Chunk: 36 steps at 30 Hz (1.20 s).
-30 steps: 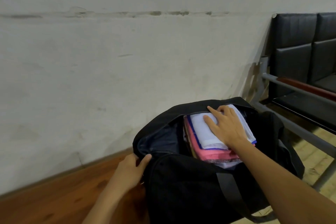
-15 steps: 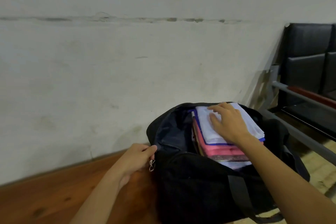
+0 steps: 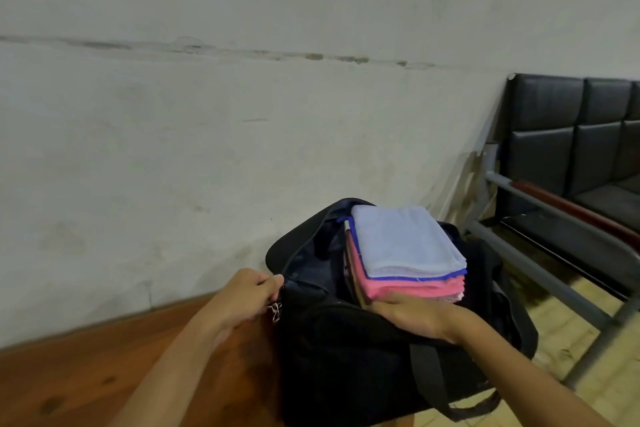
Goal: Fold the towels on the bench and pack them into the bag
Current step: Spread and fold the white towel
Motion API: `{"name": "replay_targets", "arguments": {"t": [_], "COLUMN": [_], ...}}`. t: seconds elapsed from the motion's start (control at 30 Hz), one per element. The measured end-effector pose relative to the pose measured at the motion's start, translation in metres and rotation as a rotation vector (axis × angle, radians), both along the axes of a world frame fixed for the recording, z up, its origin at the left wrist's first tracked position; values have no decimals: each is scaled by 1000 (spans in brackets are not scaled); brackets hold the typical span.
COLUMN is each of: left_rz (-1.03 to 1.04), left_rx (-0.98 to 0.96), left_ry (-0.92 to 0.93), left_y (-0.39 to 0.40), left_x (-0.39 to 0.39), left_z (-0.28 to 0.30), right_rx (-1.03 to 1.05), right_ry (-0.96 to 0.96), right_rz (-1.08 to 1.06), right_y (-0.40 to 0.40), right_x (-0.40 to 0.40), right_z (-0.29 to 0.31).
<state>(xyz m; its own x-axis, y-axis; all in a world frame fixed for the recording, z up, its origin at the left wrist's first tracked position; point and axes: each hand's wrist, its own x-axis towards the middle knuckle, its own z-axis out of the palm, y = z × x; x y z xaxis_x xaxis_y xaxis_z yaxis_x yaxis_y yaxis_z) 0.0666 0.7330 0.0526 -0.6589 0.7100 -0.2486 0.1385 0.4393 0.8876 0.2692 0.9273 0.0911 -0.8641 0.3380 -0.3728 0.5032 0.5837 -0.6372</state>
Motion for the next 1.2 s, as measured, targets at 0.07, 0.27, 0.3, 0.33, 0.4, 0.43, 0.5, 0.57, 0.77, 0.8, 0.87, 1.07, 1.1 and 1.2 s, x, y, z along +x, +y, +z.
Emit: {"name": "replay_targets", "arguments": {"t": [0.07,0.27,0.3,0.33,0.4,0.43,0.5,0.57,0.77,0.8,0.87,1.07,1.1,1.2], "left_rz": [-20,-9,-18,-25,-39,-42,-25,3,54,56,43,15,12,2], "left_rx": [21,61,61,53,14,-6,-33,-38,-12,-10,-16,22,35,64], "left_ry": [0,80,94,117,181,205,228,231,219,229,255,237,237,252], "left_y": [3,19,20,21,19,19,17,15,18,18,20,28,30,35], "left_x": [3,12,13,12,12,11,10,9,9,9,11,19,21,27], "left_z": [2,18,20,22,23,23,20,18,18,19,21,19,20,24], "right_rx": [208,666,641,585,494,504,586,566,953,987,965,1188,1201,1200], "right_ry": [65,476,440,361,98,-57,-325,-417,-99,31,283,648,697,830], "right_rz": [17,61,68,68,57,62,78,91,-162,-240,-355,-242,-253,-310], "right_y": [11,16,21,27,40,47,61,70,66,61,54,56,55,52], "right_x": [9,22,24,25,29,32,39,44,54,57,68,100,100,96], "right_z": [-1,32,32,31,26,24,20,16,-9,-17,-33,-35,-30,-18]}}
